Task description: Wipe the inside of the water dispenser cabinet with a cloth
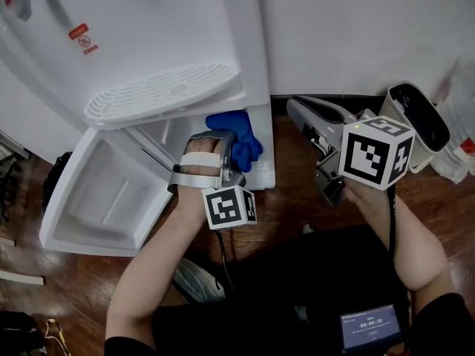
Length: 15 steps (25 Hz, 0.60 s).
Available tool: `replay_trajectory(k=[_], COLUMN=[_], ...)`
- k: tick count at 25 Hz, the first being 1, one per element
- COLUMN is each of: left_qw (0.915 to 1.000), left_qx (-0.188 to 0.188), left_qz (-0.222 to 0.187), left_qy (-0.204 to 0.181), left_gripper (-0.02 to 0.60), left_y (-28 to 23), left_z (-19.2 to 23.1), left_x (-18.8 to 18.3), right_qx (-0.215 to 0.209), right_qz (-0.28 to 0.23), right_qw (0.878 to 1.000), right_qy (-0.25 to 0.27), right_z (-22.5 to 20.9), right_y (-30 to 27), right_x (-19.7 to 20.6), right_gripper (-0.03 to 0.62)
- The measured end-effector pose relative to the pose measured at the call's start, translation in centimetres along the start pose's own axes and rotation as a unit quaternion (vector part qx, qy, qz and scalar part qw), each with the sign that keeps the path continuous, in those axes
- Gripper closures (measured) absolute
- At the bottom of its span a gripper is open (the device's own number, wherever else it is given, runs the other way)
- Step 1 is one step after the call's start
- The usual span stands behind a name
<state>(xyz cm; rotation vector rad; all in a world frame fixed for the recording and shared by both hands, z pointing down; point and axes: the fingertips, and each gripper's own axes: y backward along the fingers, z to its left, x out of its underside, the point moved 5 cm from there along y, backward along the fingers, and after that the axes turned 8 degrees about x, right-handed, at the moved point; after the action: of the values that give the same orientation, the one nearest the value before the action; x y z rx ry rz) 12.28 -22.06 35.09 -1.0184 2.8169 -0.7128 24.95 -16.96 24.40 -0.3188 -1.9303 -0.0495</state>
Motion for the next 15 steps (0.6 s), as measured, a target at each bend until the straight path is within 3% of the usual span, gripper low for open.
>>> replay_trajectory(k=[2,4,6,10,15], left_qw=[0.9964,0.9894,0.989,0.9937,0.9949], left_qx=[-0.028,-0.06,-0.075,-0.087,-0.073], left_qz=[0.045,0.083,0.093,0.063,0.053], left_qy=[-0.067,-0.102,-0.088,-0.032,-0.046], left_gripper=[0.433,0.433,0.433,0.433,0.433], left_y=[-1.4,-3.2,-4.9,-7.0,-8.6], left_z=[1.1,2.9,4.7,6.3,4.9], left_x=[0.7,1.9,2.6,2.4,2.6], right_qx=[-0.003,-0.004,-0.006,-0.015,-0.021], right_qz=[0.001,0.002,0.003,0.007,0.003], right_qw=[1.0,1.0,1.0,1.0,1.0], right_qy=[0.001,-0.001,-0.004,-0.006,-0.011], right_z=[0.1,0.0,-0.2,0.1,0.2], right_y=[0.0,0.0,-0.1,-0.2,-0.2], right_x=[-0.1,0.0,0.1,0.2,0.0], right_gripper=[0.582,0.582,0.582,0.582,0.582])
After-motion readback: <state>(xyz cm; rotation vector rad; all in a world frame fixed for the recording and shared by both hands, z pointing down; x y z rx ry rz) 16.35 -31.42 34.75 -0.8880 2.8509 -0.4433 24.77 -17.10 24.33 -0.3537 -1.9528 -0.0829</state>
